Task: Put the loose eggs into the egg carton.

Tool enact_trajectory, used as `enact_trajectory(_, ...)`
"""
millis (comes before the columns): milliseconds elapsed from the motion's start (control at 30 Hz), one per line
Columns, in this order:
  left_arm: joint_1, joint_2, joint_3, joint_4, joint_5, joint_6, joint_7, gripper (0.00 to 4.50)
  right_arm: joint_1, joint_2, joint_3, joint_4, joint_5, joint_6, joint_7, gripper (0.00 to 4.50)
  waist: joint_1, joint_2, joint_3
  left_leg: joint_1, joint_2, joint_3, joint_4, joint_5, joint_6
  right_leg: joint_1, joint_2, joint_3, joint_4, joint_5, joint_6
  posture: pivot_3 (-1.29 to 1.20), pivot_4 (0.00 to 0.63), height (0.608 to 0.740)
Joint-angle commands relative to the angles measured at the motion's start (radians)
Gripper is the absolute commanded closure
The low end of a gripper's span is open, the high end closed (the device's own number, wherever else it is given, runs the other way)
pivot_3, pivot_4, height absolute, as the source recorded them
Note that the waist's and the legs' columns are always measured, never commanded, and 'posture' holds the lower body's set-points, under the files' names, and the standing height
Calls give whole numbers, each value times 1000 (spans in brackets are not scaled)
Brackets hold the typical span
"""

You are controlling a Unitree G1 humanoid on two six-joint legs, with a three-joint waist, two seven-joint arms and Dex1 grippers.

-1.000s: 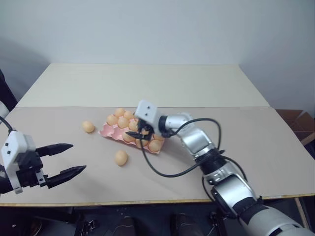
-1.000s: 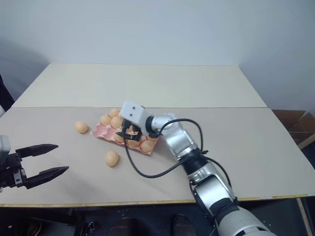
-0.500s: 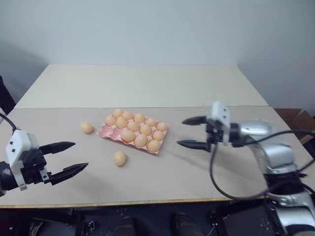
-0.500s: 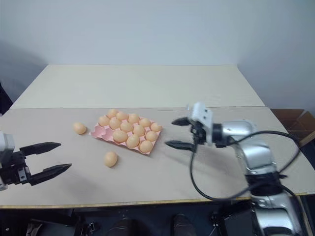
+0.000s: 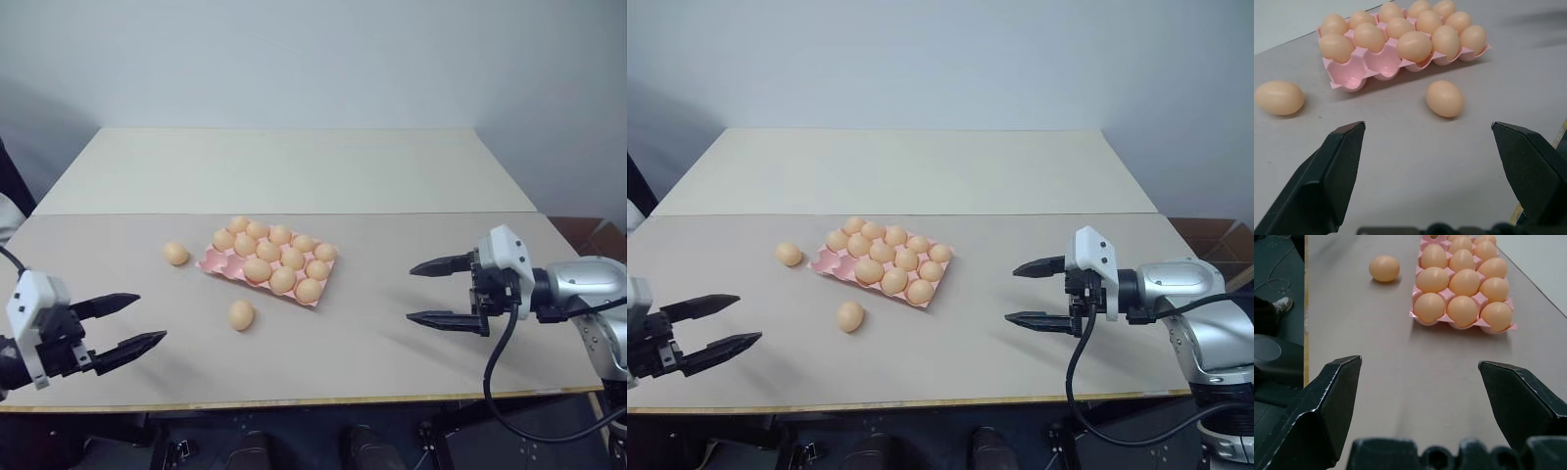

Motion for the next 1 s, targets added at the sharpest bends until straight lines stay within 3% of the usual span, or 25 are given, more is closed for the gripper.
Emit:
enact_trajectory(33, -27, -8, -35, -30, -11, 2, 28, 0, -18, -12, -23, -37, 33, -6, -12, 56, 1, 0, 0, 0, 0, 0, 0, 1, 1, 0, 0, 0, 0, 0, 0, 0, 150, 740)
enact_trajectory(200, -76, -30, -124, -44, -5, 3, 81, 0, -26, -14, -17, -42, 44, -6, -27, 56, 7, 0, 0, 0, 0, 0, 0, 3, 5, 0, 0, 0, 0, 0, 0, 0, 150, 740)
enact_trajectory(300, -148, -63, -241, -63, 30, 23, 177, 0, -31, -11, -8, -43, 45, -11, -29, 56, 12, 0, 0, 0, 0, 0, 0, 4, 7, 0, 0, 0, 0, 0, 0, 0, 150, 740)
enact_trajectory(500, -232, -210, -447, -116, 134, 34, 394, 0, -39, 0, -2, -64, 56, -9, -44, 56, 20, -1, 0, 0, 0, 0, 0, 4, 7, 1, 1, 2, 0, 4, 6, 0, 150, 740)
enact_trajectory(867, -331, -346, -628, -40, 293, 93, 589, 0, -27, 3, -10, -96, 76, -24, -61, 56, 21, -1, -1, 1, -1, -2, 2, 4, 7, 3, 2, 3, 1, 4, 7, 0, 150, 740)
enact_trajectory(1000, -347, -361, -642, -31, 318, 127, 630, 848, -36, 9, -7, -100, 85, -24, -75, 0, 20, -1, -1, 1, -1, -2, 2, 4, 7, 3, 2, 3, 1, 4, 7, 0, 150, 740)
